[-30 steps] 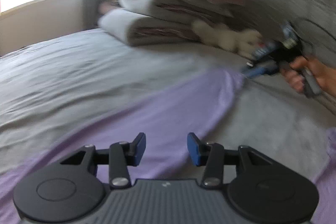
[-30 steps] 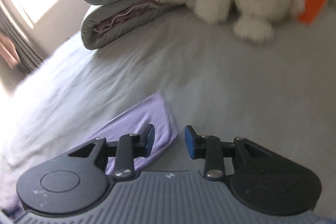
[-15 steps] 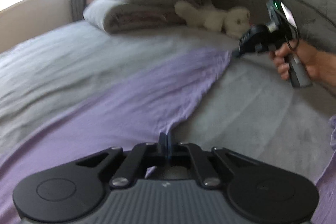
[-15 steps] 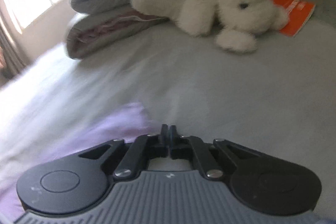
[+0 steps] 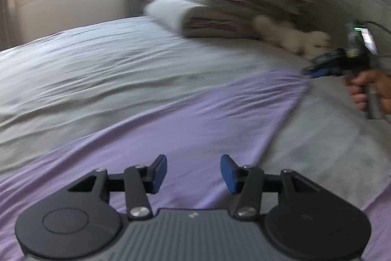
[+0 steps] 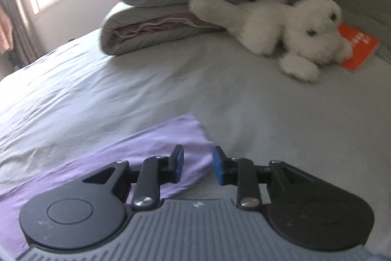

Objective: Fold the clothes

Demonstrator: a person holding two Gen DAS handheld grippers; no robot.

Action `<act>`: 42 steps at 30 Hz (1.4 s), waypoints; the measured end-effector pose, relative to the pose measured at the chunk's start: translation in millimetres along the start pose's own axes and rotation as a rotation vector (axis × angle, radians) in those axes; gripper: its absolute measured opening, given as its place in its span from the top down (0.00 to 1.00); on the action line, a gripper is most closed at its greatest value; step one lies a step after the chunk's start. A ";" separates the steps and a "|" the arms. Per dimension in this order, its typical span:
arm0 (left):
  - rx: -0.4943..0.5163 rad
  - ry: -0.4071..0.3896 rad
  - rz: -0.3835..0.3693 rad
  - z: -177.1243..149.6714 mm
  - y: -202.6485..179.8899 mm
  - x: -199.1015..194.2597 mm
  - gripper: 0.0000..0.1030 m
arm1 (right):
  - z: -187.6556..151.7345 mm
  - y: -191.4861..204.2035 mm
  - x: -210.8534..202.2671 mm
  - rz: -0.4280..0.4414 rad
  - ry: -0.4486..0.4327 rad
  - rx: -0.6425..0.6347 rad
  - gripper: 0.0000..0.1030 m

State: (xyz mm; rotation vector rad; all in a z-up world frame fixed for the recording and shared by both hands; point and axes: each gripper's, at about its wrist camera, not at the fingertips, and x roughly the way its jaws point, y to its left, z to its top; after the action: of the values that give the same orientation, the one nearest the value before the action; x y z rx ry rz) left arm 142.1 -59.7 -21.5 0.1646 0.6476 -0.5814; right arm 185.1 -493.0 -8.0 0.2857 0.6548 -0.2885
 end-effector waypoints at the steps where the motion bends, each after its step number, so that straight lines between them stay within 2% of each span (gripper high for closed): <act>1: -0.014 0.006 0.039 -2.1 10.9 -4.2 0.52 | -0.1 7.1 -0.8 0.010 -0.002 -0.014 0.70; 5: -0.064 0.033 0.191 -9.5 53.0 -19.0 0.52 | -2.6 43.6 -0.6 0.069 0.010 -0.079 0.70; 9: -0.135 0.054 0.310 -17.3 98.5 -33.6 0.52 | -8.2 86.0 0.7 0.147 0.031 -0.155 0.70; 14: -0.221 0.050 0.424 -25.8 146.4 -49.9 0.52 | -20.8 146.4 6.7 0.264 0.070 -0.273 0.70; 18: -0.304 0.039 0.484 -34.7 180.8 -60.7 0.52 | -31.5 199.3 12.2 0.374 0.106 -0.372 0.70; 23: -0.411 0.013 0.518 -46.4 212.7 -69.6 0.52 | -49.2 271.3 13.7 0.524 0.149 -0.518 0.67; 28: -0.487 -0.006 0.489 -51.8 227.0 -66.5 0.53 | -74.7 337.5 10.1 0.643 0.183 -0.685 0.65; 31: -0.529 -0.017 0.467 -54.5 233.9 -64.5 0.60 | -87.6 365.0 9.2 0.683 0.196 -0.761 0.65; 33: -0.557 -0.025 0.452 -56.4 238.5 -63.1 0.78 | -94.2 378.3 10.8 0.688 0.204 -0.796 0.65; 36: -0.560 -0.044 0.447 -57.8 239.7 -62.2 0.82 | -99.7 387.4 13.7 0.691 0.205 -0.818 0.65; 37: -0.544 -0.054 0.453 -57.6 237.4 -62.4 0.84 | -100.7 388.4 12.5 0.698 0.210 -0.828 0.66; 38: -0.525 -0.067 0.461 -57.3 234.8 -63.2 0.96 | -101.8 389.4 11.4 0.706 0.215 -0.837 0.81; 39: -0.501 -0.086 0.477 -56.6 231.3 -65.3 0.96 | -102.7 388.4 9.3 0.720 0.222 -0.852 0.96; 42: -0.455 -0.136 0.519 -53.8 224.6 -70.9 0.96 | -105.6 389.7 0.9 0.716 0.185 -0.902 0.98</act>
State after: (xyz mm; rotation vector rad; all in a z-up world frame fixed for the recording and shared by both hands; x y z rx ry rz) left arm 193.7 176.2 -28.1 -0.1335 0.5605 0.0611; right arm 263.8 -97.2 -22.8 -0.3327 0.7580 0.7243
